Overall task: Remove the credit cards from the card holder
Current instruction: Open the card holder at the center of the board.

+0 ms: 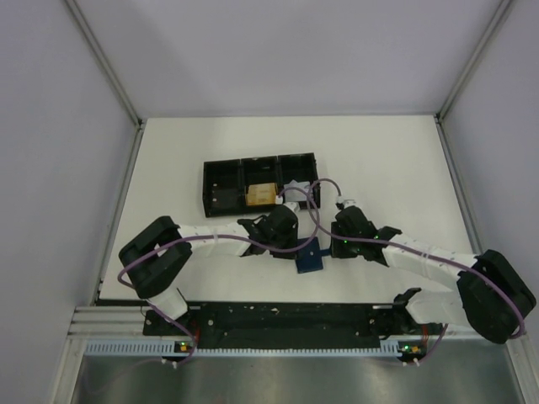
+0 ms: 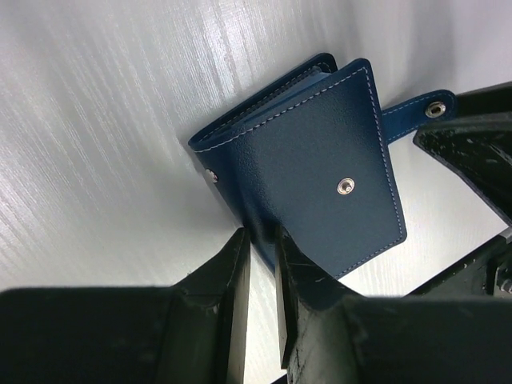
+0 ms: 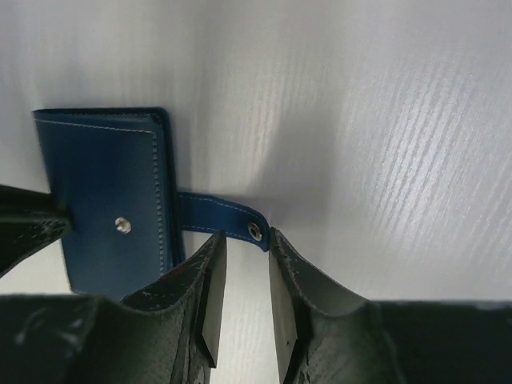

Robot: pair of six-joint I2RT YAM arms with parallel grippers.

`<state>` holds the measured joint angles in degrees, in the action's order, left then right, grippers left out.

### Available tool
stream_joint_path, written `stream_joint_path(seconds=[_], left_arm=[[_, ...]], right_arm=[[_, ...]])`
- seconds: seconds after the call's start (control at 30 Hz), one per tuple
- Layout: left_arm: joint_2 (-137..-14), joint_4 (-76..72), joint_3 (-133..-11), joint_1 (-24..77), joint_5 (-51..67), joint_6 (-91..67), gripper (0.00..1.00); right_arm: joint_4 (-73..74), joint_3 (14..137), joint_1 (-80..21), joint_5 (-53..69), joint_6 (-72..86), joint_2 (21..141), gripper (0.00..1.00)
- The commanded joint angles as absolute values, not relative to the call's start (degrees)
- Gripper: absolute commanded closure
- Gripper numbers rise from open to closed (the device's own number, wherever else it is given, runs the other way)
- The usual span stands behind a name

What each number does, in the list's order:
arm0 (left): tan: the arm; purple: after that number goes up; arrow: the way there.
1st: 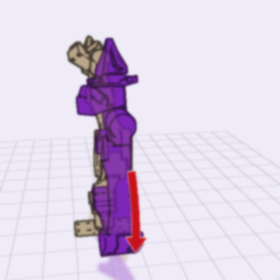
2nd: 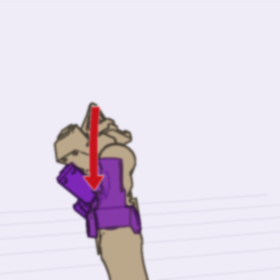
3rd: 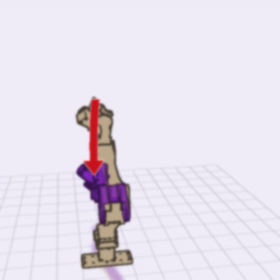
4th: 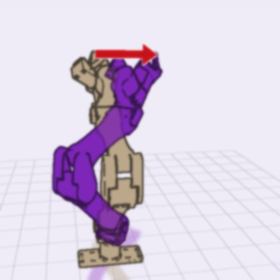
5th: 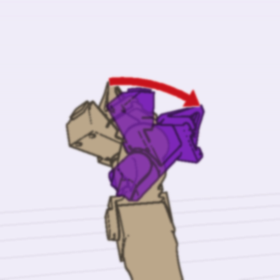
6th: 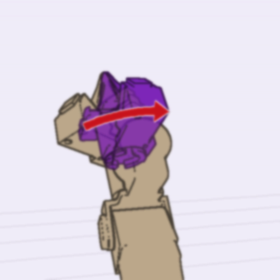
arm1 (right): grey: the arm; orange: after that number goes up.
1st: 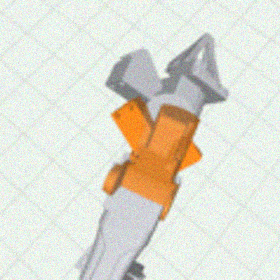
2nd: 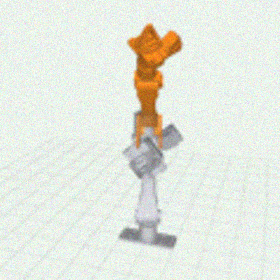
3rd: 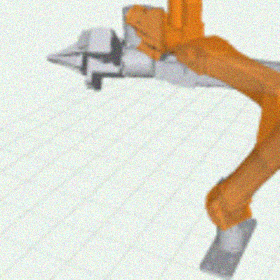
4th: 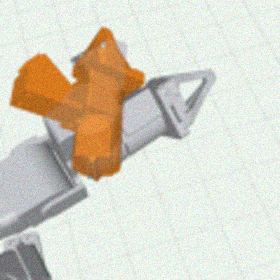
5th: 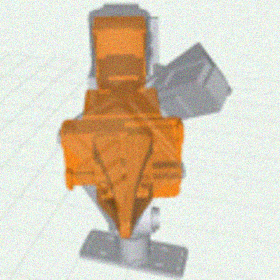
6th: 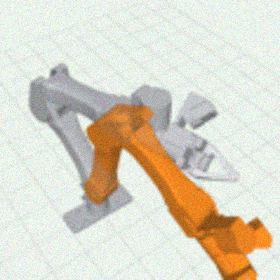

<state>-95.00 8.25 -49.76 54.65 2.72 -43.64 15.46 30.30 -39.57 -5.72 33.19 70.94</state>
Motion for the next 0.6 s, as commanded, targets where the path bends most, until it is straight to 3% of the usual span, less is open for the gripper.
stream_joint_path(seconds=[0.0, 0.1, 0.27, 0.57], left_arm=[[-94.93, 8.26, -47.64, 54.93, 0.53, -44.21, 0.79], [-94.13, 8.52, -47.64, 54.93, -1.39, -43.95, 0.79], [-94.3, 8.7, -47.9, 54.93, -1.93, -43.86, 0.79], [-94.39, 8.79, -47.99, 55.02, -2.02, -43.86, 0.79]], right_arm=[[13.88, 31.72, -39.64, -0.36, 34.1, 64.26, 0.68], [14.76, 33.04, -39.64, 2.02, 34.54, 60.04, 0.57], [13.19, 34.89, -39.73, 4.13, 35.94, 57.48, 0.57], [4.93, 32.79, -39.55, 6.42, 39.64, 62.57, 0.82]])
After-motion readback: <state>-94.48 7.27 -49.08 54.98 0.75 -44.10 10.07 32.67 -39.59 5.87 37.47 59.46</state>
